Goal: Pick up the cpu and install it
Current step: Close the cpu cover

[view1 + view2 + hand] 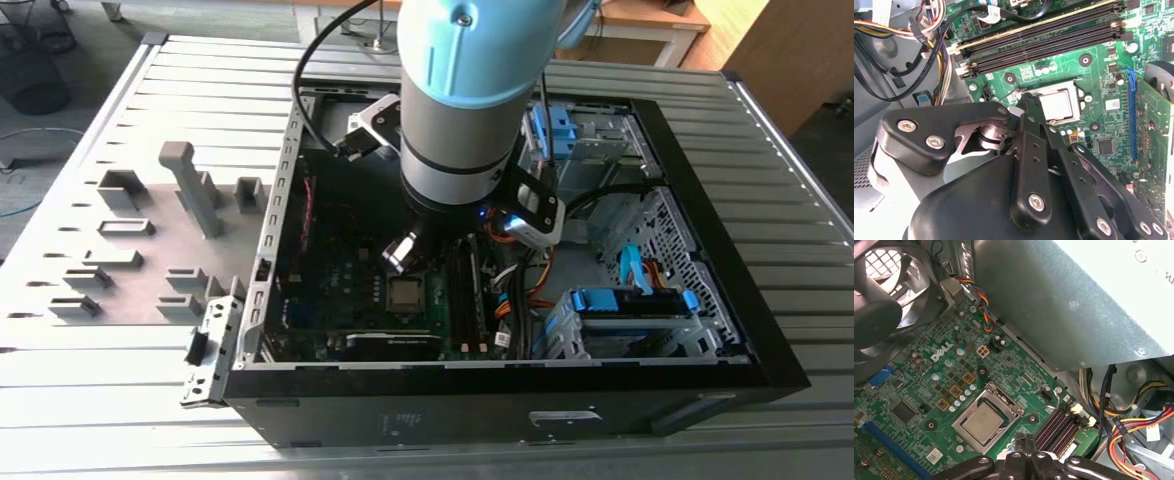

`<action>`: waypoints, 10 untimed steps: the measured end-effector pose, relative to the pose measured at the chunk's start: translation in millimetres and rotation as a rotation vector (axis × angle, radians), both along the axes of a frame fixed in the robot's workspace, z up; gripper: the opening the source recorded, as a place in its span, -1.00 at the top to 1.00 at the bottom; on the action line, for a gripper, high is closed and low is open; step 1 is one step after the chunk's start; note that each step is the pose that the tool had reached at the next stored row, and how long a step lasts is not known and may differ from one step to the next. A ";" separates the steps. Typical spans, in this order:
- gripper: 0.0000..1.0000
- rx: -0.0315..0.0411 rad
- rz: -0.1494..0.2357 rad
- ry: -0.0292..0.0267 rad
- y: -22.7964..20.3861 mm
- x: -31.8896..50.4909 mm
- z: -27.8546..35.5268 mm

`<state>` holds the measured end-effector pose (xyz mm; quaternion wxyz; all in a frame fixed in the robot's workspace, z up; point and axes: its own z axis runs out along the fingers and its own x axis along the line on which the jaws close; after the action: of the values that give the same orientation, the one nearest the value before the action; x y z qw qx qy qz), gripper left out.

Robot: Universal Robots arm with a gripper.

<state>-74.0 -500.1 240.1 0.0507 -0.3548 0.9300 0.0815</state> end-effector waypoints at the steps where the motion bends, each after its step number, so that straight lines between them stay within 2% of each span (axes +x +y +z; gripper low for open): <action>1: 0.79 0.0000 0.000 0.0000 0.0 0.0 0.0; 10: 0.79 0.0000 0.001 0.0001 0.6 2.1 -1.5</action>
<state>-72.0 -499.5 238.6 0.0506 -0.3551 0.9299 0.0815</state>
